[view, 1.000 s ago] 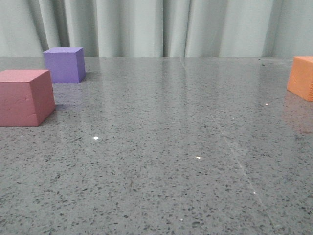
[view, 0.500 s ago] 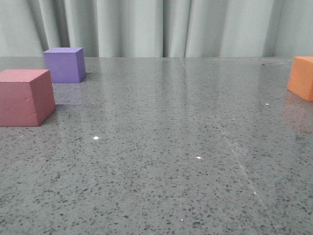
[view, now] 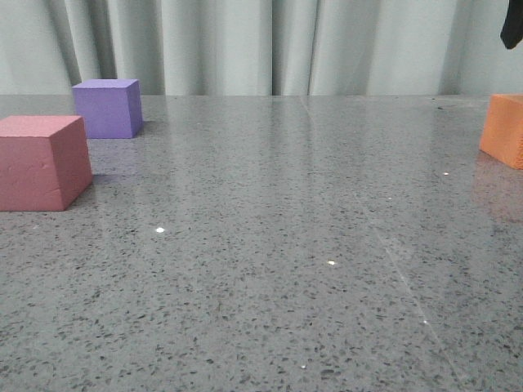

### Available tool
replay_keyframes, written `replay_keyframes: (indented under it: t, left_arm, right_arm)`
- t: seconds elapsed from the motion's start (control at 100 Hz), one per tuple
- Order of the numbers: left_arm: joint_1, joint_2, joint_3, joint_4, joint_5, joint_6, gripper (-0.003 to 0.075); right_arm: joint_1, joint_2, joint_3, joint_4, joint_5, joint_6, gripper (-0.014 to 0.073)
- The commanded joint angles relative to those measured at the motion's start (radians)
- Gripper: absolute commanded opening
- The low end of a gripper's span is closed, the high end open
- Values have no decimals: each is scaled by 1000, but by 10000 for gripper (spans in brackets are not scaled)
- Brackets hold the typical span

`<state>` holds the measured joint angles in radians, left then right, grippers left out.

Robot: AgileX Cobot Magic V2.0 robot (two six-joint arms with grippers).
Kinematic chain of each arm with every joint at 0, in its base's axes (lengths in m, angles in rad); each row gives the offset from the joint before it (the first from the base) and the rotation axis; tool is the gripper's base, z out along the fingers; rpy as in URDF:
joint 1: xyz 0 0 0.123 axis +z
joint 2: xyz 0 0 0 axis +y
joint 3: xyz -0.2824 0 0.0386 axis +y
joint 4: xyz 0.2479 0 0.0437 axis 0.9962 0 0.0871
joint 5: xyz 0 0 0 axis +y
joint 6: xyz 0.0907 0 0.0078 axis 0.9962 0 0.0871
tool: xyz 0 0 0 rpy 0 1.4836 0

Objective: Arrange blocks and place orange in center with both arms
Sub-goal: 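Lower the right gripper over the orange cube and close on it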

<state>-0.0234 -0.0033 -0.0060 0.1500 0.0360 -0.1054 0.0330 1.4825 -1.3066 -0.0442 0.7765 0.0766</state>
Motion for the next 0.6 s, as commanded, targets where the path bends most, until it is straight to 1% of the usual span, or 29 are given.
replay_keyframes:
  t: [0.0, 0.59]
  left_arm:
    - [1, -34, 56, -1, -77, -8, -19]
    - [1, -34, 56, -1, -77, -8, -19]
  right_arm:
    - [-6, -19, -36, -11, -43, -11, 579]
    - [-6, 56, -35, -11, -40, -11, 579]
